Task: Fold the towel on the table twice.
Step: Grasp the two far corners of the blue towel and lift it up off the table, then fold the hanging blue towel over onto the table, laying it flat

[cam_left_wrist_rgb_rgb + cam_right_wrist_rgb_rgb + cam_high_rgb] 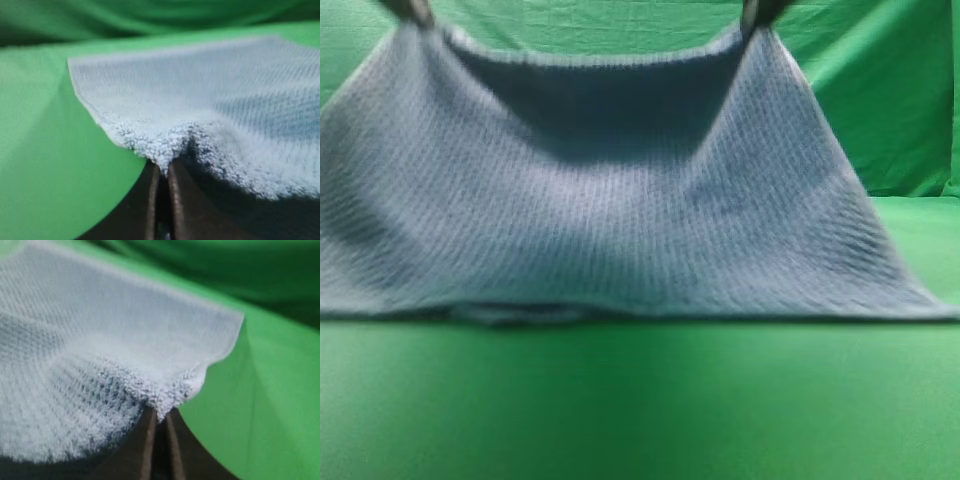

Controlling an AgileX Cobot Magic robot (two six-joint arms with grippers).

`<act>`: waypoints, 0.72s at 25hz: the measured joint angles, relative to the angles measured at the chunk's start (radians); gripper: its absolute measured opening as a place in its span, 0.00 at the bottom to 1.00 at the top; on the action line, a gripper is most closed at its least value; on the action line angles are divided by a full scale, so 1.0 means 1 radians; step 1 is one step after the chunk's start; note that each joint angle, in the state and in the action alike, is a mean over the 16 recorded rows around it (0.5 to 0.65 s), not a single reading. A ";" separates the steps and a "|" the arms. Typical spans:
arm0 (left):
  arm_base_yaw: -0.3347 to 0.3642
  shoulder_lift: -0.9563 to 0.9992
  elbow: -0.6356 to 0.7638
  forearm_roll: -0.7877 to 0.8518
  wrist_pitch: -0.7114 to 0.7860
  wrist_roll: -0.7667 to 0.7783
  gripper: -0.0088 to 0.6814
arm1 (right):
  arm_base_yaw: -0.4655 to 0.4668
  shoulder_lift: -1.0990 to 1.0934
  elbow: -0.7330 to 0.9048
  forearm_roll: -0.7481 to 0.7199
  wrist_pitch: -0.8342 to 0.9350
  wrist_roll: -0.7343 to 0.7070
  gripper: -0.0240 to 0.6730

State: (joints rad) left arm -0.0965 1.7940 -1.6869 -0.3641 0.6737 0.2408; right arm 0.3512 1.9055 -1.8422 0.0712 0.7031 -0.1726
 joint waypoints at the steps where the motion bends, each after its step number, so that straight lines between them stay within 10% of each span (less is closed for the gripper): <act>1: 0.000 -0.006 -0.038 -0.001 -0.008 0.000 0.01 | -0.002 -0.003 -0.038 -0.007 -0.013 0.000 0.03; 18: -0.003 0.021 -0.160 -0.015 0.010 -0.036 0.01 | -0.080 -0.005 -0.200 -0.051 0.031 -0.028 0.03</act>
State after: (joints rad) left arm -0.0992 1.8147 -1.8470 -0.3792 0.6840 0.2047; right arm 0.2712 1.9001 -2.0419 0.0205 0.7340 -0.2011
